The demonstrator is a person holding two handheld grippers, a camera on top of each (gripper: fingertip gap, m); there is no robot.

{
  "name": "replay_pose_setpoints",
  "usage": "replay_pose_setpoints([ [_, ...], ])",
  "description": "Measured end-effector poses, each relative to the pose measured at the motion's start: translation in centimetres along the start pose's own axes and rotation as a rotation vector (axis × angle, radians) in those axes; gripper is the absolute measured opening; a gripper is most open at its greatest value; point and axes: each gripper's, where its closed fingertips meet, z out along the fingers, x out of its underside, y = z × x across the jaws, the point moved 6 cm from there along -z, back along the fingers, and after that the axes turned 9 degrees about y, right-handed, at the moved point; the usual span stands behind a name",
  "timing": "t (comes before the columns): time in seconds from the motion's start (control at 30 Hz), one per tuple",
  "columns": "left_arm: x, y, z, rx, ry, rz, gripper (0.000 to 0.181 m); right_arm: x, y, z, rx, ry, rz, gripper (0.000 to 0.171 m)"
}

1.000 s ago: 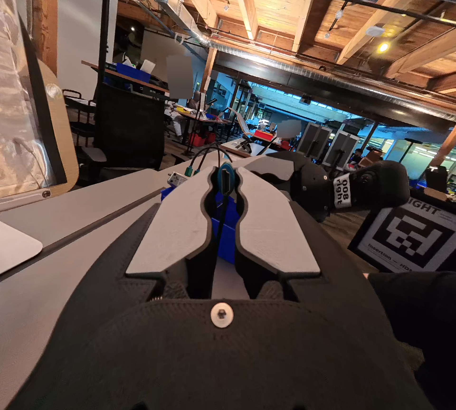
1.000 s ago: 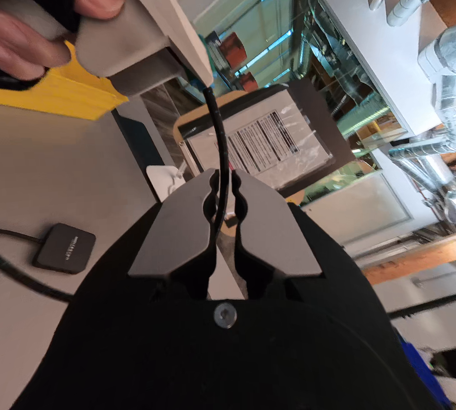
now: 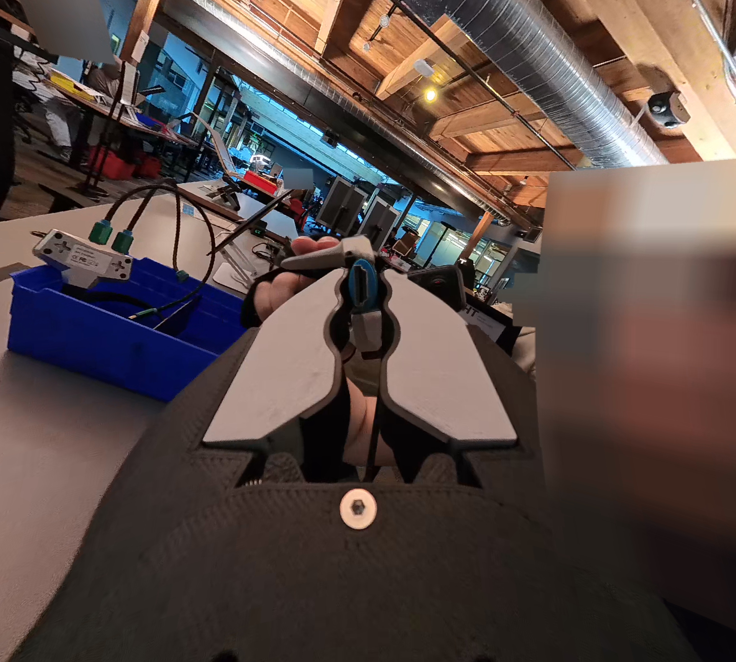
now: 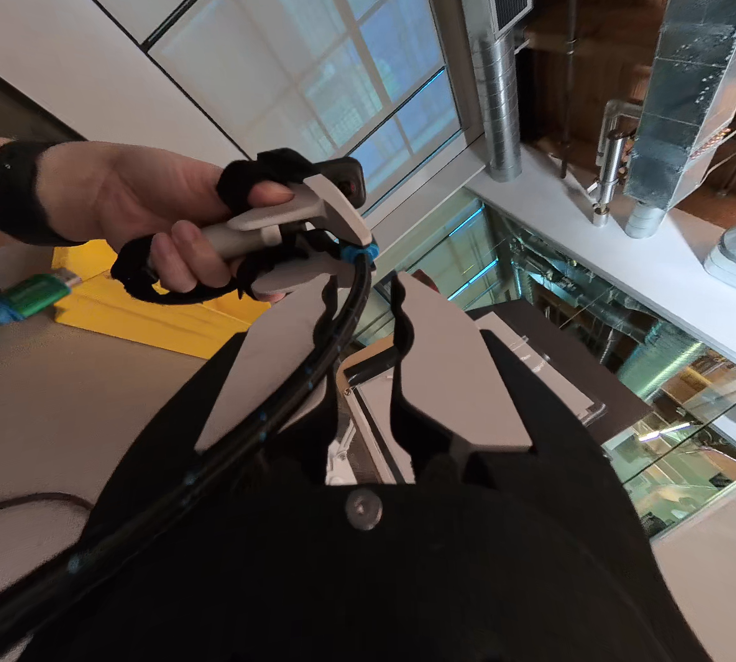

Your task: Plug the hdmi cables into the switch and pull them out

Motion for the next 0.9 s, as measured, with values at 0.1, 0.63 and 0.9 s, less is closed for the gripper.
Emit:
replay_pose_setpoints([
  [0.1, 0.09, 0.03, 0.15, -0.007, 0.004, 0.003, 0.011, -0.31, -0.04, -0.25, 0.028, -0.004, -0.035, 0.021],
  [0.63, 0.21, 0.50, 0.04, -0.067, 0.021, 0.018, 0.011, -0.03, 0.20, -0.04, 0.022, 0.015, -0.050, 0.010],
  [0.9, 0.46, 0.77, 0.08, -0.072, 0.045, -0.002, 0.011, 0.23, 0.30, -0.08, 0.011, 0.022, -0.082, 0.008],
])
